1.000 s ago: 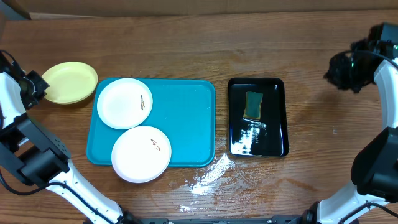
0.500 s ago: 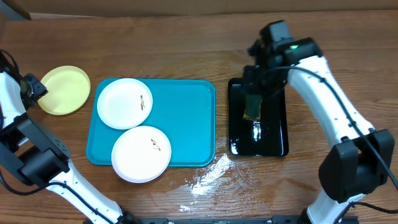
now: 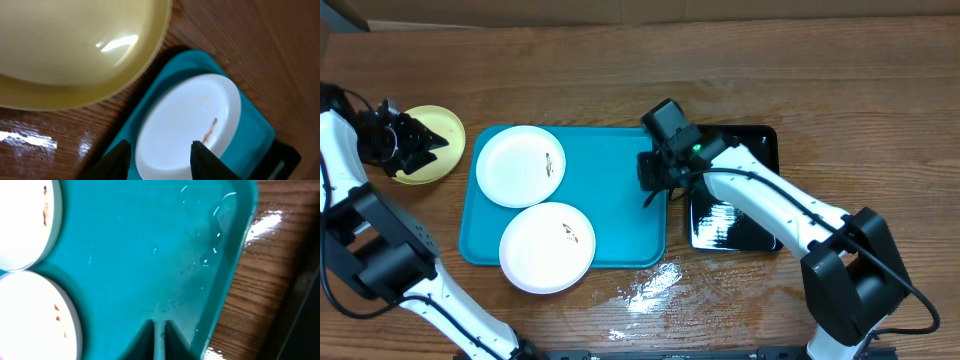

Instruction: Clean dirty plates on tray and stack at the side

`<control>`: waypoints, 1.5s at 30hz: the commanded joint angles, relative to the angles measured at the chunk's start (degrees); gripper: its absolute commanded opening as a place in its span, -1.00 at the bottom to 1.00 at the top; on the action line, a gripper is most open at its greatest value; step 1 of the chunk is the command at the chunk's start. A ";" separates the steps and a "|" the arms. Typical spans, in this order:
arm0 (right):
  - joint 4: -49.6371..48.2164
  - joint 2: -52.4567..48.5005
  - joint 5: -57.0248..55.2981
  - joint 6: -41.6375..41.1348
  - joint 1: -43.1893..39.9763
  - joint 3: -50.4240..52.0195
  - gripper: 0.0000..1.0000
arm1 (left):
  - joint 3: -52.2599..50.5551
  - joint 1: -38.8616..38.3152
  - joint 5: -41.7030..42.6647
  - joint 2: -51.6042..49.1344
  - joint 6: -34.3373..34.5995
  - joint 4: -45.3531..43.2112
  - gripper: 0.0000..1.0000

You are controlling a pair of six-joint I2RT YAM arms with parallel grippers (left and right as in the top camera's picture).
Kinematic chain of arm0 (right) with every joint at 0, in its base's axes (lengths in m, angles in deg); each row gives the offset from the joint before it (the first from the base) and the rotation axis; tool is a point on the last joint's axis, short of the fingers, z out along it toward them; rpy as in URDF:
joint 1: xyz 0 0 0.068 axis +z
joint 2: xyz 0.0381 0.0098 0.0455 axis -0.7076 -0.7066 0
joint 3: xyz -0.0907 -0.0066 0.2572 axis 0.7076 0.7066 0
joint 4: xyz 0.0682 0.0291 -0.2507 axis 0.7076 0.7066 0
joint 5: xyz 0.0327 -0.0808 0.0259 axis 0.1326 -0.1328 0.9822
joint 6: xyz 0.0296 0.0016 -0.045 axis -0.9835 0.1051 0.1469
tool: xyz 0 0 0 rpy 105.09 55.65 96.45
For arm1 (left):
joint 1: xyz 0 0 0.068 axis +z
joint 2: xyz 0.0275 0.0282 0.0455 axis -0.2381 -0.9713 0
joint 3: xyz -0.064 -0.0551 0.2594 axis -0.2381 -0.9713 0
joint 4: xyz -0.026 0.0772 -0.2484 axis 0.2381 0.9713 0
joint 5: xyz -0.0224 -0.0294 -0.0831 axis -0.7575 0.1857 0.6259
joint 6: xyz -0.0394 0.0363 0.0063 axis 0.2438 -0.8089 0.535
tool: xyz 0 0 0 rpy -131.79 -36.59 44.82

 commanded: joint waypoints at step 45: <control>-7.10 -9.03 -9.70 -9.27 -2.43 0.39 -0.35 | -39.06 -5.42 -20.81 15.12 -11.63 -23.02 -0.14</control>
